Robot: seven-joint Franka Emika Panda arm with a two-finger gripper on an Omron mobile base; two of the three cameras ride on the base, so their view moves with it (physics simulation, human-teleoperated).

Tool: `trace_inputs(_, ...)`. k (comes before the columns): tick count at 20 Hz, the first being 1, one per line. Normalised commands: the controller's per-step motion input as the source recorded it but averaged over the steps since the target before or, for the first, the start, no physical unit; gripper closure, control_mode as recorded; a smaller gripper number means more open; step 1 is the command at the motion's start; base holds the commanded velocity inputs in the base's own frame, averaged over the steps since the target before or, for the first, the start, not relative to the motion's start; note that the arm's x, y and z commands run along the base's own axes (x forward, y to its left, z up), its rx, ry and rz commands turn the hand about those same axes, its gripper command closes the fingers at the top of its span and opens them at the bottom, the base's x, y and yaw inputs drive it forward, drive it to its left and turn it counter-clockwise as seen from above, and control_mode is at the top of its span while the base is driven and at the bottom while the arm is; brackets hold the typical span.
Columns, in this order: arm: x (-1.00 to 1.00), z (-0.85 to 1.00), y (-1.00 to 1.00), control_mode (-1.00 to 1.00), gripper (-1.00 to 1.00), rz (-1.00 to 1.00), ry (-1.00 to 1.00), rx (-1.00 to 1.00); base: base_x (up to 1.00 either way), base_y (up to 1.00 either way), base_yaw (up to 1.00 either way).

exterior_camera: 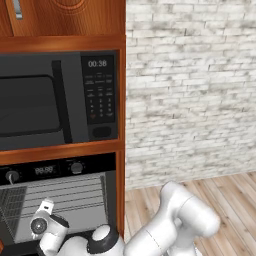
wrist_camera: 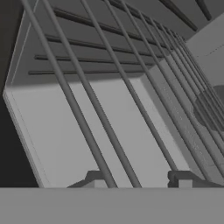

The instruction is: Take the fish from the oven and place it on the plate on the counter.

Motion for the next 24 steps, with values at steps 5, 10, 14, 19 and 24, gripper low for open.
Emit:
trace_inputs(5, -0.87, -0.99, 0.01, -1.00, 1.00, 0.01, -0.01, 0.00, 0.00, 0.00, 0.00)
trace_inputs(10, -0.95, -1.00, 0.05, -1.00, 1.00, 0.01, -0.05, 0.00, 0.00, 0.00, 0.00)
trace_inputs(14, -0.93, -0.99, 0.03, -1.00, 1.00, 0.02, -0.01, 0.00, 0.00, 0.00, 0.00)
trace_inputs(19, -0.92, -0.99, 0.00, -1.00, 1.00, 0.01, 0.00, 0.00, 0.00, 0.00, 0.00)
trace_inputs(24, -0.90, -0.99, 0.00, -1.00, 1.00, 0.01, 0.00, 0.00, 0.00, 0.00, 0.00)
